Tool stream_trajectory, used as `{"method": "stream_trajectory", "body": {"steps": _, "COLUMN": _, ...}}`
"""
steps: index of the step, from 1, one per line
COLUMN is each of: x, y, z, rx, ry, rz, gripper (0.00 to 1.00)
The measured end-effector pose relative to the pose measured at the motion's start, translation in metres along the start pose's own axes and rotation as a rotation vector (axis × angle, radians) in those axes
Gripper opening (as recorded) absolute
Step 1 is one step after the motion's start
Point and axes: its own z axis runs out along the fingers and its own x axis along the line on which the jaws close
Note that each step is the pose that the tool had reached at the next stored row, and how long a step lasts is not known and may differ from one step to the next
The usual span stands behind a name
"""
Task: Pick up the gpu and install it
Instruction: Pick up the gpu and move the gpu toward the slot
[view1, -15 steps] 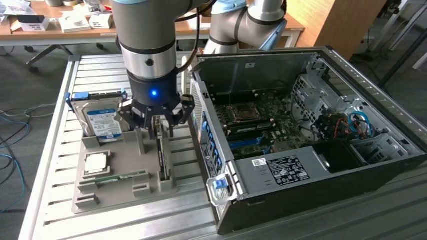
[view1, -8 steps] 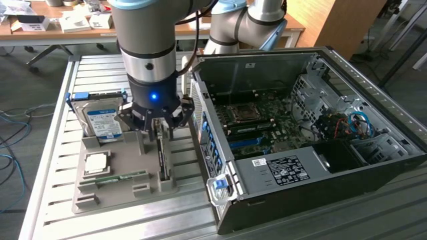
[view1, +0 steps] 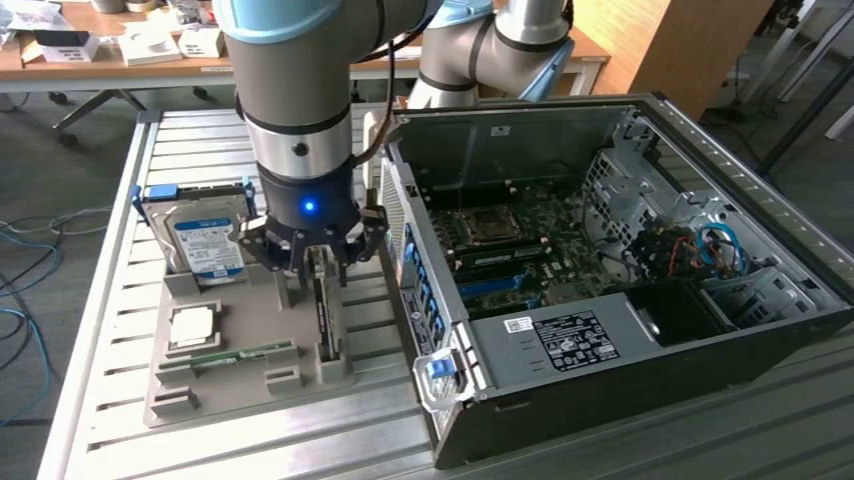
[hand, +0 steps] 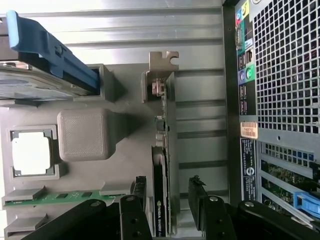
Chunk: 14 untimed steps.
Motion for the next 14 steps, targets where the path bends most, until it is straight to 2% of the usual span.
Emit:
{"method": "stream_trajectory", "body": {"steps": 8, "x": 0.000, "y": -0.0009, "z": 0.0119, "rx": 0.0004, "ry": 0.0001, "rz": -0.001, "gripper": 0.47}}
{"method": "stream_trajectory", "body": {"steps": 14, "x": 0.004, "y": -0.0013, "z": 0.0149, "rx": 0.0004, "ry": -0.0006, "rz": -0.001, "gripper": 0.47}}
